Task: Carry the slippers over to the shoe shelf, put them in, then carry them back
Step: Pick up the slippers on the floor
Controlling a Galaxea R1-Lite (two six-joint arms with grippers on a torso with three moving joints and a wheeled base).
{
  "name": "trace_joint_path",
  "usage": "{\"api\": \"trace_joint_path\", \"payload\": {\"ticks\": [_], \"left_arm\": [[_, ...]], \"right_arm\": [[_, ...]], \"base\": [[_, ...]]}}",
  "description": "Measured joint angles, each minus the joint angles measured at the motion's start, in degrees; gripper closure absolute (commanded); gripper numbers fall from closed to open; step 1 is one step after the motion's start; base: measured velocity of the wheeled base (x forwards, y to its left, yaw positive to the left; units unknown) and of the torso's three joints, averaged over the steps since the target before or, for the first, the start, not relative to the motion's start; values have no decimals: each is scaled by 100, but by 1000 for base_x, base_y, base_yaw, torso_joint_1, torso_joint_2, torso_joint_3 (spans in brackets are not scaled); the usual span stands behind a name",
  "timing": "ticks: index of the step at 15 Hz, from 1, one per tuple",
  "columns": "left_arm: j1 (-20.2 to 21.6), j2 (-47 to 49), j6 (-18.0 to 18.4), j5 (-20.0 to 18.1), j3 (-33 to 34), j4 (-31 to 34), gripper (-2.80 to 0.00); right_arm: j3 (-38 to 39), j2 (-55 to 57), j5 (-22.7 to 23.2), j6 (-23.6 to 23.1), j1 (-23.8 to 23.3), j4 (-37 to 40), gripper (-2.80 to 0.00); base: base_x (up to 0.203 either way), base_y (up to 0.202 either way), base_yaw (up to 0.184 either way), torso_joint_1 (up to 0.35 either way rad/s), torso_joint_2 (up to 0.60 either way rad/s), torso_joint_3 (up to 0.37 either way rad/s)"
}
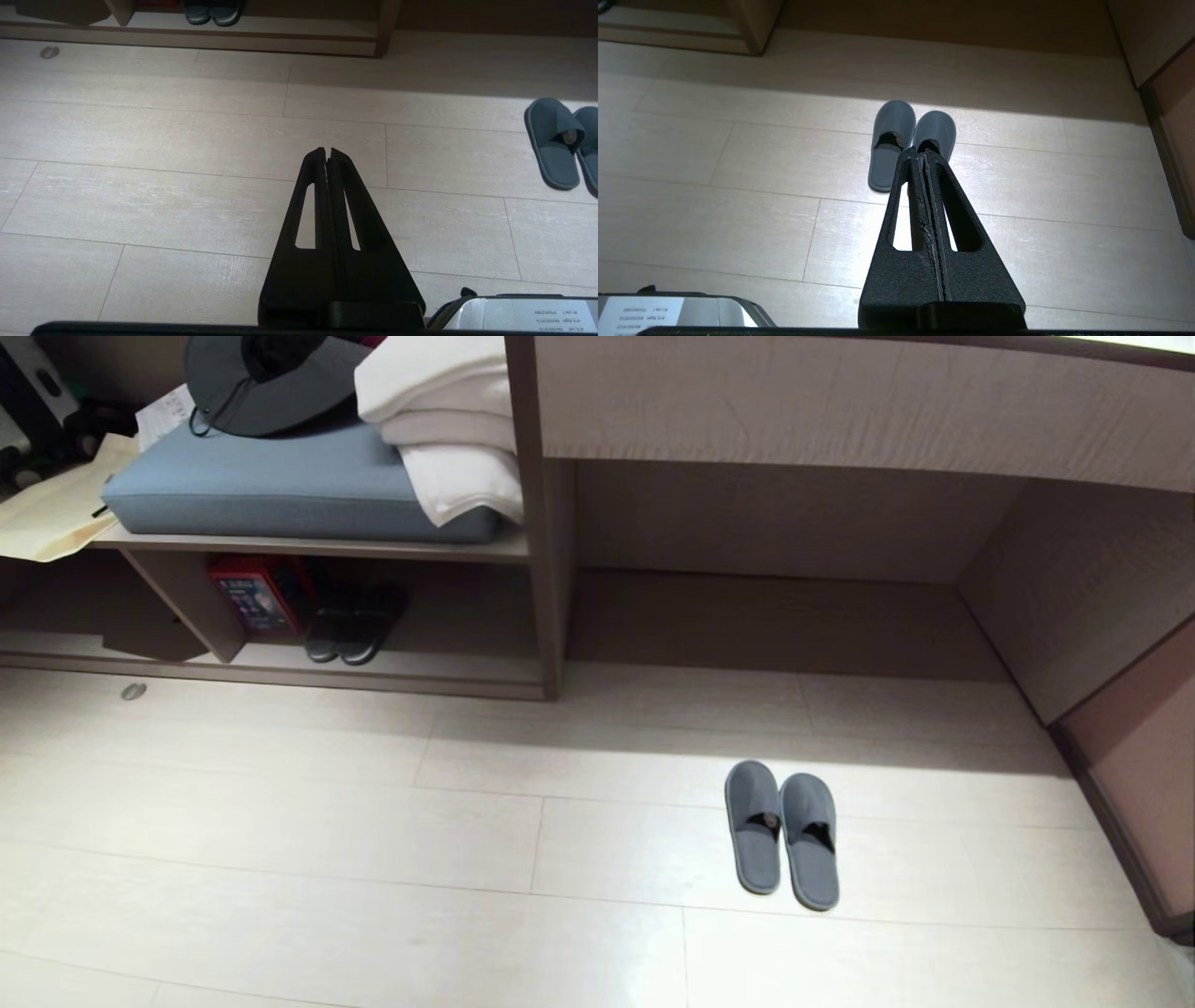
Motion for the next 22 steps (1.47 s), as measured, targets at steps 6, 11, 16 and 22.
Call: {"api": "trace_joint_path", "payload": {"ticks": [6, 11, 16, 22], "left_arm": [[-2, 0, -2, -1, 0, 0, 0], [-2, 0, -11, -1, 0, 0, 0], [0, 0, -11, -1, 0, 0, 0], [0, 0, -11, 1, 0, -2, 0]], "right_arm": [[0, 0, 16, -5, 0, -5, 0], [0, 0, 47, -65, 0, -9, 0], [0, 0, 44, -54, 0, 0, 0], [-2, 0, 44, -51, 0, 0, 0]], "base": [[0, 0, 0, 5, 3, -196], [0, 0, 0, 2, 1, -196], [0, 0, 0, 1, 4, -197], [0, 0, 0, 2, 3, -198]]}}
